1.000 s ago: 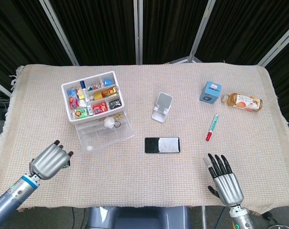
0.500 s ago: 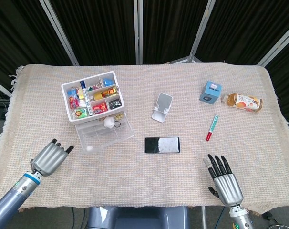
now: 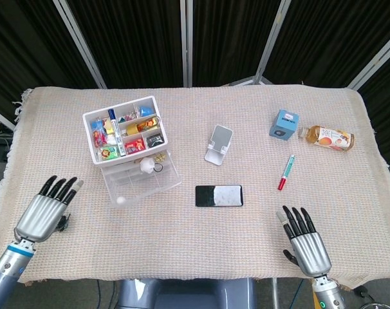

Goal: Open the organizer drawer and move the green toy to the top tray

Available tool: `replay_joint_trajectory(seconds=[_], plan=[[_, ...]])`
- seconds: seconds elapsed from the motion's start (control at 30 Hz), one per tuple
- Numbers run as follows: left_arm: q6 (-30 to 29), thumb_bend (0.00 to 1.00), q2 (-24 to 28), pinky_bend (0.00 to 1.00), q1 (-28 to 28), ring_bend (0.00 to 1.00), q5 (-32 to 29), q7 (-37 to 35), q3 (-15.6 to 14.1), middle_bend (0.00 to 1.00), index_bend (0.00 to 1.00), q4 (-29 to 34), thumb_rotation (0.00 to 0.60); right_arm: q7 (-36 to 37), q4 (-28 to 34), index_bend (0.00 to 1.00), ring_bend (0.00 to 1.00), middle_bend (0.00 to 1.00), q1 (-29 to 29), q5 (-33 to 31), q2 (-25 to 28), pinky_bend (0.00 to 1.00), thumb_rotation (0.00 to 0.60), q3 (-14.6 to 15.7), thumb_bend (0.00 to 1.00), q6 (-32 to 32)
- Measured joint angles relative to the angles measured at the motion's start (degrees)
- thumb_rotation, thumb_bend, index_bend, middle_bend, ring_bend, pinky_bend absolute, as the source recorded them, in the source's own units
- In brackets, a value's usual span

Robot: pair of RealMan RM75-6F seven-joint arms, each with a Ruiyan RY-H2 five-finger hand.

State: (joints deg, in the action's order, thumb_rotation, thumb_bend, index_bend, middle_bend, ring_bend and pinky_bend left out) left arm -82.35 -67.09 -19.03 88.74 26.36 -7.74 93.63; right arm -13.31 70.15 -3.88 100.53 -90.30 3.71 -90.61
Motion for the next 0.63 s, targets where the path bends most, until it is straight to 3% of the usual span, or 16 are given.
replay_joint_trajectory(seconds=[0.27, 0.63], plan=[[-9.49, 0.07, -7.07, 0.0, 10.43, 0.0, -0.68, -14.31, 0.47, 0.0, 0.0, -9.5, 0.6, 0.04, 3.85, 0.0, 0.0, 0.0, -0.7, -0.39, 3.52, 0.0, 0.6, -1.41, 0.02, -0.56], [-15.51, 0.07, -13.32, 0.0, 16.01, 0.0, -1.57, -24.98, 3.77, 0.0, 0.0, -19.06, 0.6, 3.96, 9.73, 0.0, 0.0, 0.0, -1.28, -2.02, 8.35, 0.0, 0.6, -2.88, 0.02, -0.62]])
